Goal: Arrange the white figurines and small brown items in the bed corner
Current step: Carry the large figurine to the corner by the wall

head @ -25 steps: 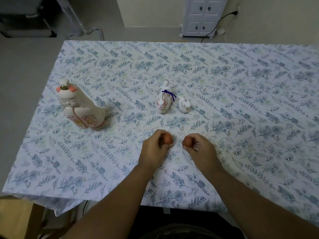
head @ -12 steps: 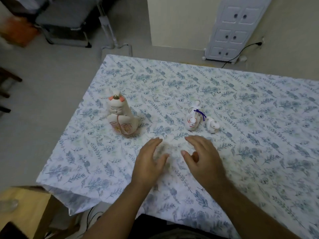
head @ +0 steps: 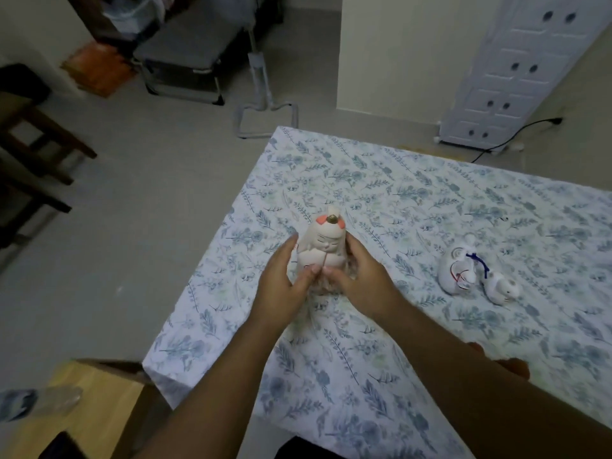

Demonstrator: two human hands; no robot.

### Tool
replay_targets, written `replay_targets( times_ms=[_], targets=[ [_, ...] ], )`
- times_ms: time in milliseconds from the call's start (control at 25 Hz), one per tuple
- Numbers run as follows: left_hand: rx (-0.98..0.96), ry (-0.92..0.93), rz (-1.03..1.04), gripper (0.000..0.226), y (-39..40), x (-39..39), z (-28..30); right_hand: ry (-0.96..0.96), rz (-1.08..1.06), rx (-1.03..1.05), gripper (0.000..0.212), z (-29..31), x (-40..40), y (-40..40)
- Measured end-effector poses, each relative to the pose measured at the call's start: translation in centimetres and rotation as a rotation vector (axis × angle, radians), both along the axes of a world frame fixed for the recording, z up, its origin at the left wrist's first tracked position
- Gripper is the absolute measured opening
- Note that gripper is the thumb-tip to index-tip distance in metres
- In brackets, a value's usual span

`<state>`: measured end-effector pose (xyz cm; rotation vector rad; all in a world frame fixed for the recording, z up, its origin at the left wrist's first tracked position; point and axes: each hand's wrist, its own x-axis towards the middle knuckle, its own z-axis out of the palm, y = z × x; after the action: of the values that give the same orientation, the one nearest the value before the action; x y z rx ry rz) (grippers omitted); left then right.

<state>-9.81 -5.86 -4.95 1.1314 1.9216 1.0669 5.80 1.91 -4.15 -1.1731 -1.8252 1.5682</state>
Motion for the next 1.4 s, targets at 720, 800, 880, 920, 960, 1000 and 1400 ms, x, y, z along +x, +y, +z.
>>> replay_targets(
  times_ms=[720,800,880,920,960,1000,1400],
  targets=[
    [0.188,-0.370,-0.623,0.046,11.0,25.5,7.5,0.132,-0.575,0.066,0.074,7.8,27.8,-0.2],
    [0.161,-0.382,-0.703,0.043,12.8,32.1,6.8,0.149,-0.712,0.078,0.075,6.9,33.7,0.2],
    [0.125,-0.367,-0.740,0.043,14.8,39.7,5.8,0.201,-0.875,0.063,0.077,5.6,40.3,1.3],
    [0.097,-0.348,-0.749,0.043,16.0,43.2,5.2,0.212,-0.940,0.044,0.078,4.8,43.4,2.0],
    [0.069,-0.335,-0.764,0.044,17.2,46.8,4.7,0.208,-1.000,0.041,0.079,4.0,46.5,2.9],
    [0.050,-0.325,-0.781,0.044,18.5,50.0,4.2,0.186,-1.043,0.047,0.079,3.0,49.3,3.8],
    [0.037,-0.349,-0.894,0.038,33.0,72.3,1.2,0.198,-1.309,0.163,0.060,-3.8,67.2,17.1]
  ],
)
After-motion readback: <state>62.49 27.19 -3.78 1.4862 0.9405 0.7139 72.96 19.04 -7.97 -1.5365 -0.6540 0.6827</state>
